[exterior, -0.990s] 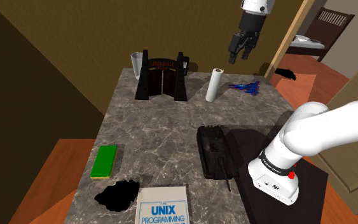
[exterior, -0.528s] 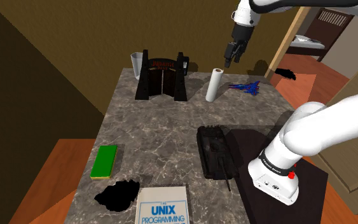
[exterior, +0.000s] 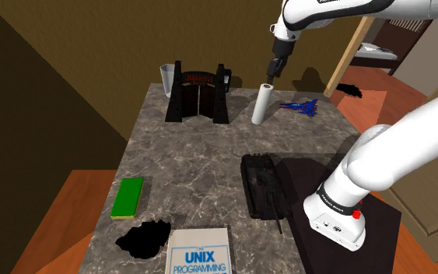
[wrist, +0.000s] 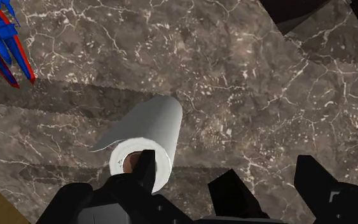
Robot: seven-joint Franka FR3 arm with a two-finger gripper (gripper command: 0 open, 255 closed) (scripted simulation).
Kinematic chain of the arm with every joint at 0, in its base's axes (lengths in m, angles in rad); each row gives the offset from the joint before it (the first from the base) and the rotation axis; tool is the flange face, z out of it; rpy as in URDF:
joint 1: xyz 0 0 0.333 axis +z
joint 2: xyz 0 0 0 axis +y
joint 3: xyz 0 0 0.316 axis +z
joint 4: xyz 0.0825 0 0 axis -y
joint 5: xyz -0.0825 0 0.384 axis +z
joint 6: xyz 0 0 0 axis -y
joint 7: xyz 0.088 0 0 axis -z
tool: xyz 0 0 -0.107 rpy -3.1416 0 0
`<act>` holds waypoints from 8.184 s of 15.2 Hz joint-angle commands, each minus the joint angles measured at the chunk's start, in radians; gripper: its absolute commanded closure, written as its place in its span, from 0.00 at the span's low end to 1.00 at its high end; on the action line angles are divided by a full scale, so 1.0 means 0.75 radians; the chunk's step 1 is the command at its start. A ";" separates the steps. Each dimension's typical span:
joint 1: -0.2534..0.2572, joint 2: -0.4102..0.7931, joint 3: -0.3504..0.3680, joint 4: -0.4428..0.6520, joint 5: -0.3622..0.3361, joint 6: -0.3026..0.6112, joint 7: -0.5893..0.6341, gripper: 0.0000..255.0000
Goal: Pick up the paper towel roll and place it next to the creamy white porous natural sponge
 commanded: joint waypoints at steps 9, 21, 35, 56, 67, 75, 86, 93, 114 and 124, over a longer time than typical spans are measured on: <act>0.005 0.385 -0.110 0.180 0.068 0.224 -0.322 0.00; 0.002 0.424 -0.115 0.120 0.081 0.322 -0.332 0.00; 0.003 0.403 -0.113 0.152 0.074 0.269 -0.327 1.00; 0.010 0.326 -0.099 0.452 0.054 -0.103 -0.318 1.00; 0.012 0.339 -0.097 0.664 0.062 -0.302 -0.328 1.00; 0.011 0.376 -0.100 0.849 0.074 -0.453 -0.341 1.00; 0.001 0.468 -0.113 1.156 0.106 -0.672 -0.371 1.00; 0.114 0.228 0.033 0.828 0.043 -0.584 -0.112 1.00; 0.352 0.002 0.495 0.418 0.146 -0.427 0.587 1.00; 0.463 0.120 0.718 0.460 0.197 -0.351 0.914 1.00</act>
